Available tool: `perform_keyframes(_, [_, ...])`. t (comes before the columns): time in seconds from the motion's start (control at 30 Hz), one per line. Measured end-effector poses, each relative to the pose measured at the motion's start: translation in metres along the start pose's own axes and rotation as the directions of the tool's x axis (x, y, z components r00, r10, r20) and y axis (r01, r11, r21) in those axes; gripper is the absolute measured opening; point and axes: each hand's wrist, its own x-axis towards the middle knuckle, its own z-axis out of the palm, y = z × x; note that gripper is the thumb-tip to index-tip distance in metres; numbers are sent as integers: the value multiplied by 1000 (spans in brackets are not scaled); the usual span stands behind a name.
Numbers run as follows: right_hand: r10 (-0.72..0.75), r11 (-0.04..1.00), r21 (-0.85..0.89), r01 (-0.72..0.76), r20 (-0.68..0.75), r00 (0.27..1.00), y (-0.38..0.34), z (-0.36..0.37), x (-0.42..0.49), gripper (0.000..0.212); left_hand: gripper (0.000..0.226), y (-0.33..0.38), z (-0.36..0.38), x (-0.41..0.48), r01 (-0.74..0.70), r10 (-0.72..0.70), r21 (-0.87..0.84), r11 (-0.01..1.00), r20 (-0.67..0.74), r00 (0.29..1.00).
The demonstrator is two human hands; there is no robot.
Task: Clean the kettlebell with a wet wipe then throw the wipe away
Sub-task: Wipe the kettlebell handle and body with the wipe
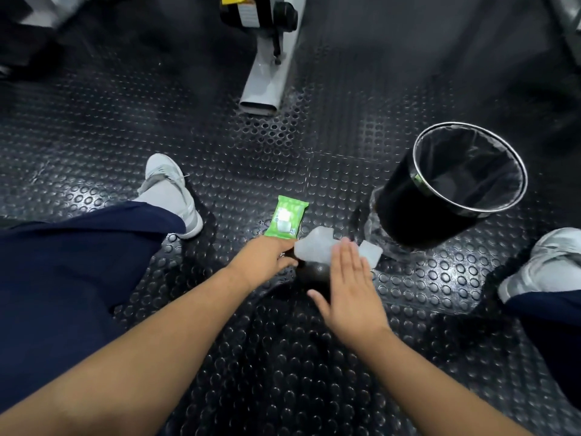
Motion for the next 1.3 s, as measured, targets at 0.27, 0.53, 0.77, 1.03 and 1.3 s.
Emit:
perform_keyframes(0.27, [-119, 993, -12, 119, 29, 992, -62, -12, 34, 100, 46, 7, -2, -4, 25, -25, 8, 1000, -2, 1000])
perform_keyframes(0.53, [-91, 995, 26, 92, -42, 995, 0, 5, 0, 90, 28, 7, -2, -2, 47, -46, -23, 999, 3, 999])
perform_keyframes(0.77, [-22, 996, 84, 23, -14, 1000, -34, -15, 33, 99, 37, 13, -8, -2, 42, -43, 18, 999, 10, 999])
perform_keyframes(1.03, [-196, 981, -3, 196, 10, 981, -30, -8, 14, 93, 26, 13, -9, 0, 61, -62, 27, 998, 25, 998])
perform_keyframes(1.3, [-55, 998, 26, 54, 28, 998, -34, -18, 16, 105, 28, 12, -9, 0, 65, -66, 33, 997, 49, 997])
